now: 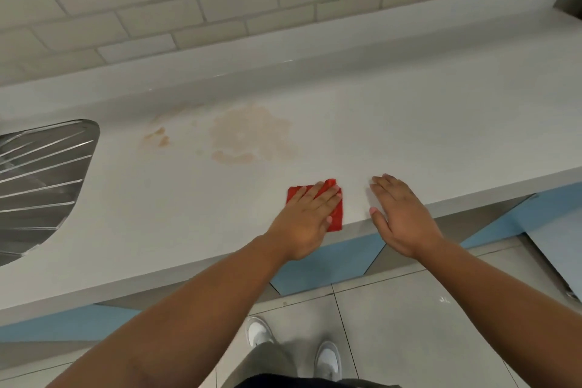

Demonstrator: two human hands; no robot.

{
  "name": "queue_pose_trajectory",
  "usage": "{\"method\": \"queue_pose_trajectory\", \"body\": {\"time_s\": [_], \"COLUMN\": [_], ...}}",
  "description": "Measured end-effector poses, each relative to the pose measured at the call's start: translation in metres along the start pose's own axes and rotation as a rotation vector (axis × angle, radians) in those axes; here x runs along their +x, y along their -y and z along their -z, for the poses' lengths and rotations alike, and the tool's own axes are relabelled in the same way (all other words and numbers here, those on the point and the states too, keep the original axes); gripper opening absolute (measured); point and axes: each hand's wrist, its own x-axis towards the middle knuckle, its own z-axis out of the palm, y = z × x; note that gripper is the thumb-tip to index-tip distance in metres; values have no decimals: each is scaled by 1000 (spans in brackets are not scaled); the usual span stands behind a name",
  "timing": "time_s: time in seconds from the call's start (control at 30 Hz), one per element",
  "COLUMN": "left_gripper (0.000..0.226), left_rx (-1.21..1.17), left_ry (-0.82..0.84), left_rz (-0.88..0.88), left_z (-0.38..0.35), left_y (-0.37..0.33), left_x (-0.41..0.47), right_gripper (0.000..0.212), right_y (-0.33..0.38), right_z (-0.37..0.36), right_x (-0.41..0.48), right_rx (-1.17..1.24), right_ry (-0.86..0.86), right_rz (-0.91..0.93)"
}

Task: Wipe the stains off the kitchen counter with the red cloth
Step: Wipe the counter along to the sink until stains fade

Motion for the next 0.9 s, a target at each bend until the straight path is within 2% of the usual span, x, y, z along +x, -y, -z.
{"method": "queue_pose_trajectory", "body": {"time_s": [0.07, 0.13, 0.23, 0.3, 0.37, 0.47, 0.57, 0.63, 0.73, 0.9], "left_gripper": [55, 57, 56, 56, 56, 55, 56, 56, 55, 53], "left_rx": [-4, -5, -16, -29, -26, 11, 15, 22, 24, -114], "left_ry": [-29, -62, -60, -54, -44, -17, -5, 12, -7, -107], "left_rz": [59, 208, 444, 522, 494, 325, 117, 38, 78, 337], "left_z": [5, 12, 18, 19, 18, 16, 10, 7, 8, 21], "left_y": [27, 56, 75, 70, 56, 25, 7, 16, 51, 134], "left_x": [-15, -15, 18, 50, 79, 100, 81, 54, 13, -38], "right_gripper": [65, 65, 66, 67, 67, 65, 66, 68, 71, 72], "right_y": [3, 5, 5, 3, -2, -11, -18, -17, -7, 24], "right_z": [0, 1, 1, 2, 3, 6, 6, 6, 3, -8], "right_x": [5, 11, 20, 24, 27, 31, 36, 44, 64, 108], "right_rx": [13, 28, 35, 32, 20, -7, -8, -8, 27, 87], "right_ry": [-4, -15, -24, -24, -24, -28, -20, -7, 18, 62], "right_rz": [20, 30, 32, 29, 19, 10, 3, 3, 28, 93]}}
